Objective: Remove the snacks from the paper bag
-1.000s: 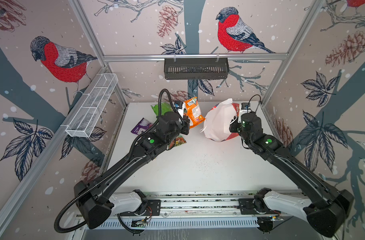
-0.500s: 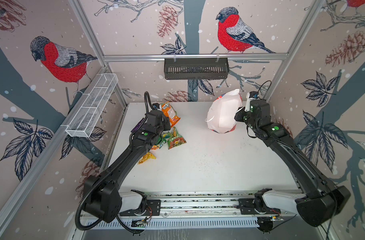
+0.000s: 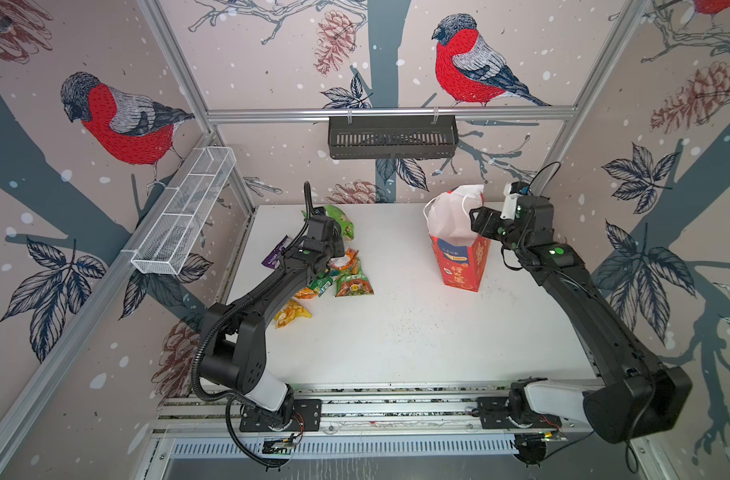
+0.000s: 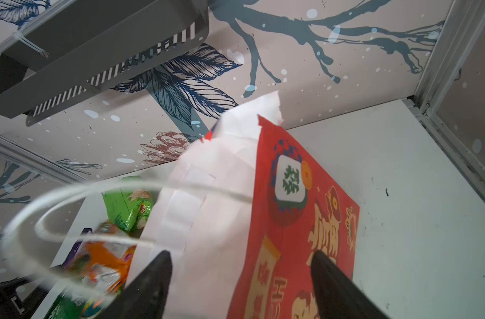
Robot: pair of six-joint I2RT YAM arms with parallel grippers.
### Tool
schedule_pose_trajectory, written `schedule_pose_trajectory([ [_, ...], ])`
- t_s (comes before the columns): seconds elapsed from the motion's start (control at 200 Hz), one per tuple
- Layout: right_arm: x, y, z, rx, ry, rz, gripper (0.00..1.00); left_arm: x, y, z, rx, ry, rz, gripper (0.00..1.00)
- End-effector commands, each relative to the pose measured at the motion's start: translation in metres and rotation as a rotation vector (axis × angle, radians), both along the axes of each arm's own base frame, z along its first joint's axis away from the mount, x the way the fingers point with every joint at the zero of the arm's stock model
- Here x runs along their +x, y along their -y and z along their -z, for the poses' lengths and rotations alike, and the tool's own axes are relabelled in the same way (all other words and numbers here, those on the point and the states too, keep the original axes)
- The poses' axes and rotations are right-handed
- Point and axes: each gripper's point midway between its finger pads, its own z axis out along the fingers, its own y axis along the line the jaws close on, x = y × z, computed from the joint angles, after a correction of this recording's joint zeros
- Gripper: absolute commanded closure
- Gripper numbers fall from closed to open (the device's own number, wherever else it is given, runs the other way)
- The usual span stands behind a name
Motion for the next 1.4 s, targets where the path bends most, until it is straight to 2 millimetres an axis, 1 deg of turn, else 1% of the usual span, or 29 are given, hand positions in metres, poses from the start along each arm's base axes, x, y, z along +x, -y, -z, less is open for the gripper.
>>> schedule_pose_trajectory([
  [0.0, -0.004, -0.003, -0.033, 0.011, 0.13, -0.03, 0.04, 0.009, -0.001, -0.02, 0.0, 0.076, 0.003, 0.3],
  [0.03, -0.007, -0.001, -0.038, 0.007, 0.153, -0.021, 0.0, 0.007, -0.001, -0.023, 0.005, 0.087, 0.007, 0.23],
  [0.06, -0.009, 0.003, -0.042, 0.005, 0.174, -0.001, 0.0, 0.006, -0.002, -0.028, 0.01, 0.104, 0.009, 0.17],
  [0.12, -0.017, 0.011, -0.05, -0.002, 0.232, 0.035, 0.0, 0.003, -0.007, -0.036, 0.008, 0.15, -0.009, 0.15],
  [0.135, -0.019, 0.014, -0.051, -0.002, 0.245, 0.046, 0.0, 0.002, -0.009, -0.037, 0.01, 0.159, -0.013, 0.12],
  [0.145, -0.02, 0.016, -0.051, -0.004, 0.254, 0.055, 0.0, 0.001, -0.009, -0.039, 0.011, 0.17, -0.014, 0.08],
  [0.155, -0.021, 0.018, -0.052, -0.006, 0.262, 0.063, 0.0, 0.0, -0.009, -0.04, 0.014, 0.177, -0.011, 0.07],
  [0.21, -0.029, 0.027, -0.054, -0.018, 0.308, 0.109, 0.0, -0.004, -0.012, -0.048, 0.024, 0.241, -0.005, 0.05],
  [0.22, -0.03, 0.029, -0.053, -0.02, 0.311, 0.12, 0.0, -0.004, -0.014, -0.053, 0.024, 0.259, -0.008, 0.04],
  [0.23, -0.032, 0.031, -0.053, -0.02, 0.319, 0.129, 0.0, -0.006, -0.015, -0.05, 0.028, 0.264, -0.012, 0.04],
  [0.265, -0.036, 0.041, -0.053, -0.026, 0.341, 0.176, 0.0, -0.011, -0.018, -0.052, 0.028, 0.3, -0.018, 0.04],
  [0.34, -0.046, 0.059, -0.041, -0.042, 0.372, 0.272, 0.0, -0.018, -0.029, -0.058, 0.044, 0.36, -0.059, 0.04],
  [0.385, -0.053, 0.07, -0.034, -0.054, 0.396, 0.325, 0.0, -0.022, -0.037, -0.057, 0.067, 0.378, -0.088, 0.04],
  [0.42, -0.057, 0.077, -0.024, -0.072, 0.409, 0.36, 0.0, -0.025, -0.043, -0.057, 0.092, 0.397, -0.106, 0.04],
  [0.535, -0.078, 0.097, 0.007, -0.131, 0.498, 0.46, 0.0, -0.038, -0.064, -0.05, 0.202, 0.468, -0.159, 0.04],
  [0.605, -0.088, 0.107, 0.03, -0.152, 0.526, 0.51, 0.0, -0.047, -0.068, -0.039, 0.306, 0.515, -0.122, 0.04],
  [0.66, -0.093, 0.114, 0.049, -0.162, 0.518, 0.545, 0.0, -0.052, -0.076, -0.028, 0.354, 0.536, -0.138, 0.04],
  [0.76, -0.102, 0.128, 0.081, -0.177, 0.487, 0.623, 0.0, -0.06, -0.09, -0.002, 0.311, 0.523, -0.134, 0.04],
  [0.811, -0.107, 0.135, 0.093, -0.188, 0.472, 0.667, 0.0, -0.068, -0.099, 0.005, 0.287, 0.535, -0.137, 0.04],
  [0.851, -0.11, 0.141, 0.102, -0.197, 0.458, 0.698, 0.0, -0.076, -0.107, 0.005, 0.278, 0.57, -0.161, 0.04],
  [0.911, -0.111, 0.145, 0.109, -0.217, 0.451, 0.719, 0.0, -0.087, -0.12, 0.01, 0.284, 0.605, -0.193, 0.04],
  [0.976, -0.108, 0.146, 0.114, -0.247, 0.444, 0.723, 0.0, -0.095, -0.127, 0.014, 0.283, 0.642, -0.21, 0.04],
  [1.026, -0.104, 0.148, 0.122, -0.264, 0.416, 0.735, 0.0, -0.095, -0.13, 0.018, 0.278, 0.656, -0.216, 0.04],
  [1.091, -0.1, 0.149, 0.135, -0.27, 0.376, 0.743, 0.0, -0.092, -0.132, 0.033, 0.281, 0.632, -0.22, 0.04],
  [1.186, -0.096, 0.15, 0.146, -0.264, 0.36, 0.75, 0.0, -0.092, -0.133, 0.04, 0.275, 0.647, -0.227, 0.04],
  [1.256, -0.097, 0.152, 0.146, -0.254, 0.394, 0.752, 0.0, -0.095, -0.133, 0.039, 0.271, 0.661, -0.225, 0.04],
  [1.271, -0.097, 0.154, 0.142, -0.246, 0.417, 0.76, 0.0, -0.096, -0.133, 0.039, 0.271, 0.656, -0.226, 0.04],
  [1.306, -0.097, 0.155, 0.139, -0.249, 0.437, 0.761, 0.0, -0.096, -0.134, 0.04, 0.27, 0.653, -0.23, 0.04],
  [1.391, -0.089, 0.15, 0.138, -0.271, 0.435, 0.721, 0.0, -0.094, -0.139, 0.041, 0.273, 0.645, -0.258, 0.04],
])
